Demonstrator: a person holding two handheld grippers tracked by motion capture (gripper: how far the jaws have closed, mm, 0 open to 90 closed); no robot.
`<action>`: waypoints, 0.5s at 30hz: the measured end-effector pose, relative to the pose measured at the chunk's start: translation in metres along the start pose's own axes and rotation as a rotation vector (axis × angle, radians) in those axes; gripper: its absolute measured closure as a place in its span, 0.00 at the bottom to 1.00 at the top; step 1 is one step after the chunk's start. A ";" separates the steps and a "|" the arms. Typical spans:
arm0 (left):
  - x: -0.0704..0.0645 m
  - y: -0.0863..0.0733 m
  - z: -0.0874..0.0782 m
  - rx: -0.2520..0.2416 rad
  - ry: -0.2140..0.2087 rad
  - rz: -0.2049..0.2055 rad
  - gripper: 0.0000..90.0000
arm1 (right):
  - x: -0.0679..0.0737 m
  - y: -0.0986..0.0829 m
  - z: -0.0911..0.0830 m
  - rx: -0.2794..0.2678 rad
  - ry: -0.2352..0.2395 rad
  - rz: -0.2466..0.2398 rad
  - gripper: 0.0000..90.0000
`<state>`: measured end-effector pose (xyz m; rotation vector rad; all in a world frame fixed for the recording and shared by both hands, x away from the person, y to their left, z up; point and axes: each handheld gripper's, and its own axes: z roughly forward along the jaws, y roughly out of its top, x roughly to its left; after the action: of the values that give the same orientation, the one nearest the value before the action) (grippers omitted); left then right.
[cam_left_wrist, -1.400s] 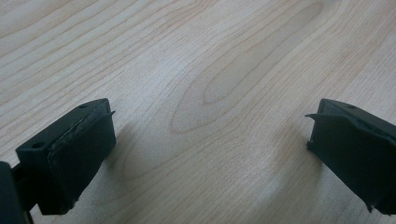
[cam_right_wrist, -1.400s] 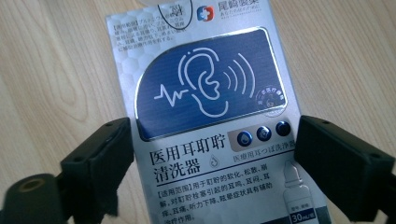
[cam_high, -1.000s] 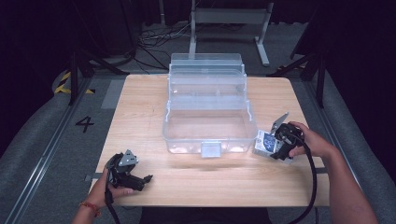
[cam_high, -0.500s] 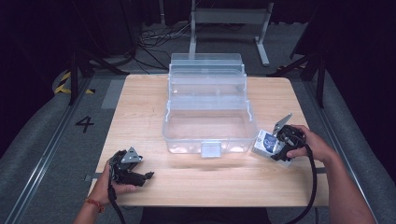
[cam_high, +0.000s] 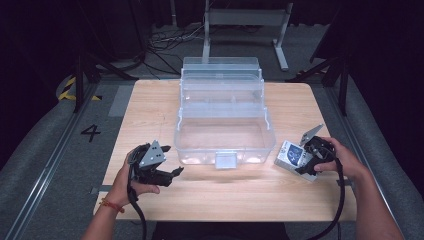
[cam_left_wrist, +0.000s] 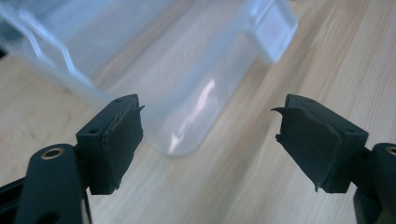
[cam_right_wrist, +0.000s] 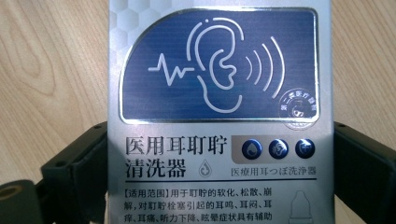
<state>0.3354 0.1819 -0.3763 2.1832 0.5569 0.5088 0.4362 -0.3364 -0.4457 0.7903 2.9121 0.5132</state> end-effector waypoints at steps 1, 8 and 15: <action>0.000 0.007 0.001 -0.008 0.000 0.013 0.25 | 0.000 -0.001 0.000 0.000 0.004 -0.011 0.05; 0.006 0.042 0.024 0.029 -0.071 0.094 0.25 | 0.002 -0.003 -0.001 -0.006 0.011 -0.006 0.05; 0.007 0.060 0.061 0.153 -0.160 0.169 0.34 | 0.002 -0.004 -0.001 -0.009 0.009 0.007 0.05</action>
<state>0.3870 0.1141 -0.3642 2.4049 0.3352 0.3859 0.4319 -0.3387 -0.4459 0.8002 2.9139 0.5308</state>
